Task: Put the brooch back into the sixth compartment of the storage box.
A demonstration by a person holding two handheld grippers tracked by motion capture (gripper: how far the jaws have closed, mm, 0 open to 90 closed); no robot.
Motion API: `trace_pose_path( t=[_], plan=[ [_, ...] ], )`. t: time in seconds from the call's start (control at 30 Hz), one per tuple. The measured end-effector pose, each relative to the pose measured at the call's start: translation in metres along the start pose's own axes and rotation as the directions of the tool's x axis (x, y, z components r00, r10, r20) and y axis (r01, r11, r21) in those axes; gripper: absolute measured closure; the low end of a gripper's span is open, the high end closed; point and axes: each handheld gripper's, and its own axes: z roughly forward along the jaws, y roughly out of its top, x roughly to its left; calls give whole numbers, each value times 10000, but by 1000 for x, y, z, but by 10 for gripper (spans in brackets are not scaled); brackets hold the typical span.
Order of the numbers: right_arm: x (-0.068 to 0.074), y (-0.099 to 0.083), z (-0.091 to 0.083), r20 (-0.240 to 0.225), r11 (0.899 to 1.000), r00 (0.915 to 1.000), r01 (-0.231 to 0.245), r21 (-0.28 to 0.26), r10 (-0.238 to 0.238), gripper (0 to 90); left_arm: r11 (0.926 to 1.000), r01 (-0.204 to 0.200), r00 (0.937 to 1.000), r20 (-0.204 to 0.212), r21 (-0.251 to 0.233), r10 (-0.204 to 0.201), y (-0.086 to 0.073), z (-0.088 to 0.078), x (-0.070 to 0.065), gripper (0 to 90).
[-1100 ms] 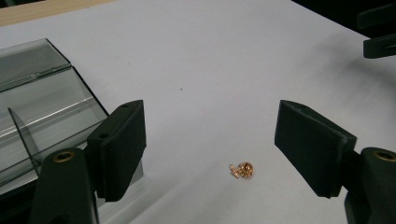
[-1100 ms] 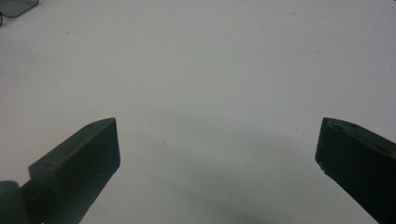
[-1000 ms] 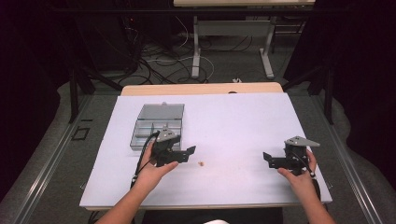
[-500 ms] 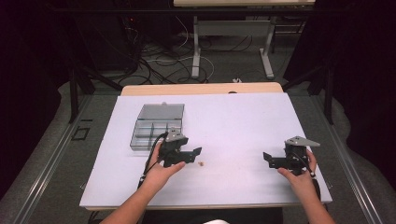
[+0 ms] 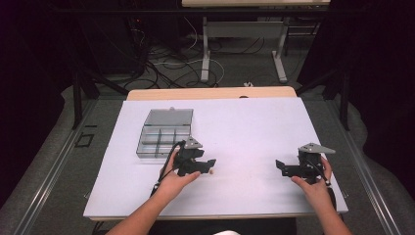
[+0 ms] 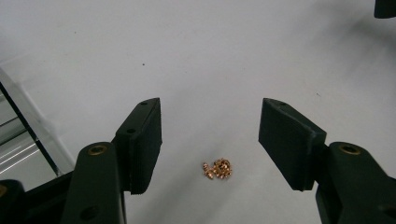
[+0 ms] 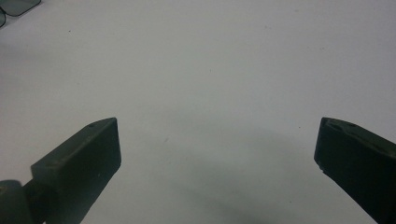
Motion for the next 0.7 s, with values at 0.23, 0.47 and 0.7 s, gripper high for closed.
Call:
trace_pose_path(
  t=[0.23,0.47,0.7],
  plan=[
    [0,0,0,38,10000,10000,-38,33,38,4,9992,61,9998,208,402,-70,1,8,-1,456],
    [0,0,1,-4,10000,10000,-9,37,9,4,9935,355,9971,628,1084,-425,3,16,0,534],
    [0,0,1,3,10000,10000,-11,58,11,4,9796,871,9904,904,1812,-1048,3,23,3,572]
  ],
)
